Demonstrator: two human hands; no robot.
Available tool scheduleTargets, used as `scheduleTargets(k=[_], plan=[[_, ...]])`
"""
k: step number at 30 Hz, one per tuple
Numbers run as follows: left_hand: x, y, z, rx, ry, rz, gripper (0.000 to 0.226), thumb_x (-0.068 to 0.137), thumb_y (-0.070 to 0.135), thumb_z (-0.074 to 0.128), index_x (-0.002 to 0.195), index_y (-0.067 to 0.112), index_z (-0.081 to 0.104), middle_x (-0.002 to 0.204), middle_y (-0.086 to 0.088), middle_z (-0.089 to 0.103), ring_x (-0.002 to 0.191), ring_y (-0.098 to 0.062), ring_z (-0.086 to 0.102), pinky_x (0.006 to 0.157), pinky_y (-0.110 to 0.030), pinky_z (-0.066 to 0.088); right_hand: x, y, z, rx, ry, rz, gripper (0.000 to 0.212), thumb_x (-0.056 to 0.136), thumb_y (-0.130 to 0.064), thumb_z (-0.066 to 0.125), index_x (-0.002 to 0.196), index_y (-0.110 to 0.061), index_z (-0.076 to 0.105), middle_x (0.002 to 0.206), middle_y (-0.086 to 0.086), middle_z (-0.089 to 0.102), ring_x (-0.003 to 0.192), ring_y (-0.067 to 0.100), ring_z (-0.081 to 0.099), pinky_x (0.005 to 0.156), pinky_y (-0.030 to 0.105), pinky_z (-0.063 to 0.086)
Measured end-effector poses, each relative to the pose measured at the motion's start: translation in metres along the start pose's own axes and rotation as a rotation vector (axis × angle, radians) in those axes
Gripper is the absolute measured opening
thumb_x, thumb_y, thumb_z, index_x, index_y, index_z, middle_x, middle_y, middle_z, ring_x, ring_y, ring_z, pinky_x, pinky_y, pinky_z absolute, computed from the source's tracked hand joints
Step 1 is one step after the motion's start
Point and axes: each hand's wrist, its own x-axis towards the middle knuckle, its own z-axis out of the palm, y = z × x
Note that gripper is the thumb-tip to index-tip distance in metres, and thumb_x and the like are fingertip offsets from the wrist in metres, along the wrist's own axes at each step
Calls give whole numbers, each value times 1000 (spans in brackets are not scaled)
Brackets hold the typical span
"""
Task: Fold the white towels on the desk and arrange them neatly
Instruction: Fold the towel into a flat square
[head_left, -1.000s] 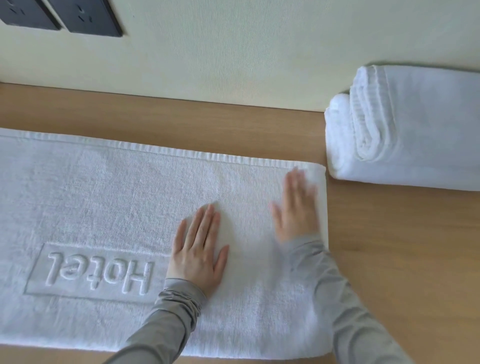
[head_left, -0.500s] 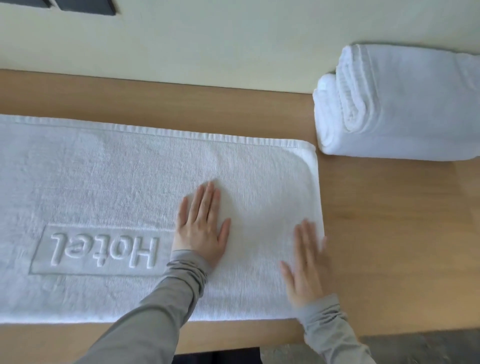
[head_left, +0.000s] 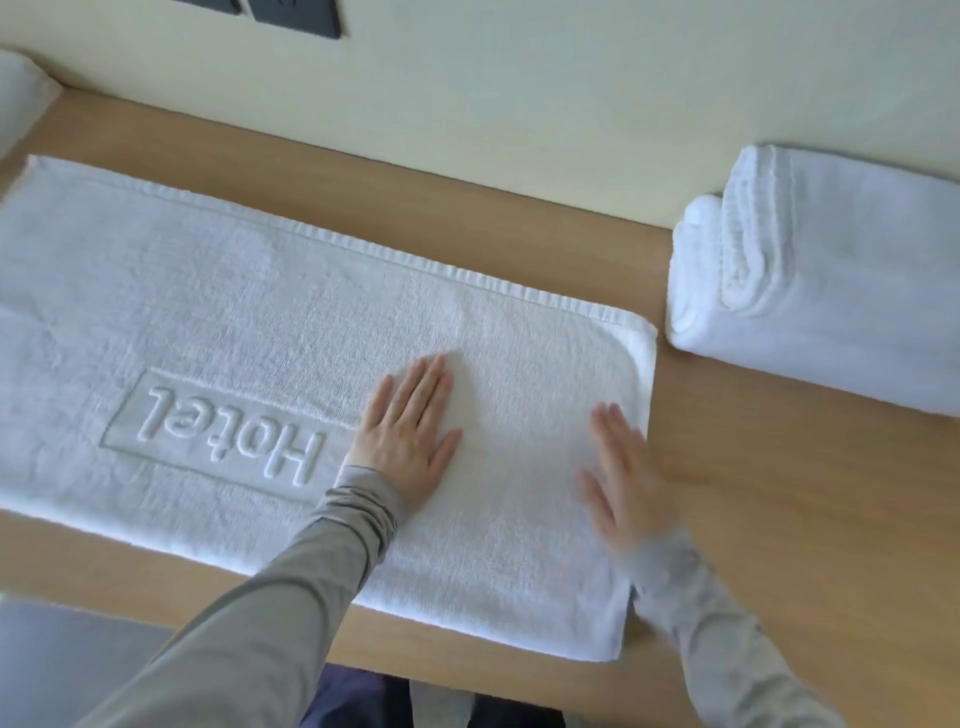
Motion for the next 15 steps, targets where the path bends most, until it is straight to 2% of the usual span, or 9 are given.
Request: scheduleTargets(k=[2, 4, 6, 8, 11, 12, 13, 14, 15], plan=[[-11, 10, -5, -103, 78, -112, 63, 95, 46, 13, 148, 13, 9, 156, -1, 6, 145, -19, 6, 119, -39, 2, 51, 10, -15, 9, 40, 13, 54, 93, -9, 48, 142, 1, 27, 150, 11, 26, 141, 26, 23, 116, 34, 17], [-33, 30, -8, -246, 208, -372, 62, 96, 44, 22, 148, 14, 8, 155, 0, 4, 144, -16, 3, 118, -39, 2, 97, 21, -26, -54, 8, 30, 54, 93, -9, 47, 142, 1, 27, 150, 16, 28, 141, 28, 25, 116, 33, 17], [-57, 59, -9, -412, 354, -750, 68, 96, 43, 37, 149, 16, 5, 157, -2, 0, 143, -15, 1, 116, -41, 3, 133, 31, -33, -136, -64, 57, 54, 94, -14, 45, 142, -1, 26, 148, 18, 31, 136, 31, 30, 111, 35, 22], [-76, 87, -12, -607, 475, -1179, 77, 91, 36, 54, 149, 18, 8, 158, -4, 5, 144, -23, 8, 113, -50, 9, 153, 37, -37, -249, -144, 80, 53, 94, -20, 43, 141, -2, 27, 140, 20, 39, 126, 34, 38, 104, 39, 29], [-89, 120, -17, -939, 509, -1738, 79, 82, 22, 68, 146, 14, 22, 150, -14, 23, 135, -35, 27, 107, -55, 22, 167, 41, -43, -401, -228, 48, 45, 94, -27, 41, 131, -2, 37, 130, 19, 47, 118, 35, 43, 97, 41, 37], [-90, 130, -16, -1061, 524, -1847, 69, 80, 17, 69, 138, 9, 33, 140, -19, 36, 126, -37, 38, 104, -53, 30, 171, 41, -47, -432, -254, 52, 44, 94, -31, 42, 129, -4, 40, 129, 17, 47, 118, 34, 43, 96, 41, 38], [-90, 140, -15, -1183, 574, -1879, 50, 79, 12, 69, 123, 4, 47, 121, -21, 50, 110, -37, 51, 97, -50, 40, 176, 40, -51, -452, -294, 74, 46, 93, -36, 42, 128, -6, 41, 130, 15, 47, 119, 33, 44, 96, 41, 39], [-91, 151, -14, -1289, 611, -1860, 30, 79, 7, 68, 104, 2, 54, 99, -19, 57, 93, -35, 58, 87, -46, 47, 182, 39, -55, -452, -343, 117, 51, 92, -41, 44, 130, -7, 40, 132, 14, 47, 121, 32, 44, 97, 40, 39], [-90, 160, -14, -1380, 640, -1835, 21, 79, 4, 67, 96, 0, 55, 88, -17, 59, 86, -34, 60, 81, -42, 49, 186, 37, -58, -418, -403, 189, 58, 91, -45, 47, 134, -8, 37, 136, 14, 45, 124, 31, 43, 99, 40, 38]])
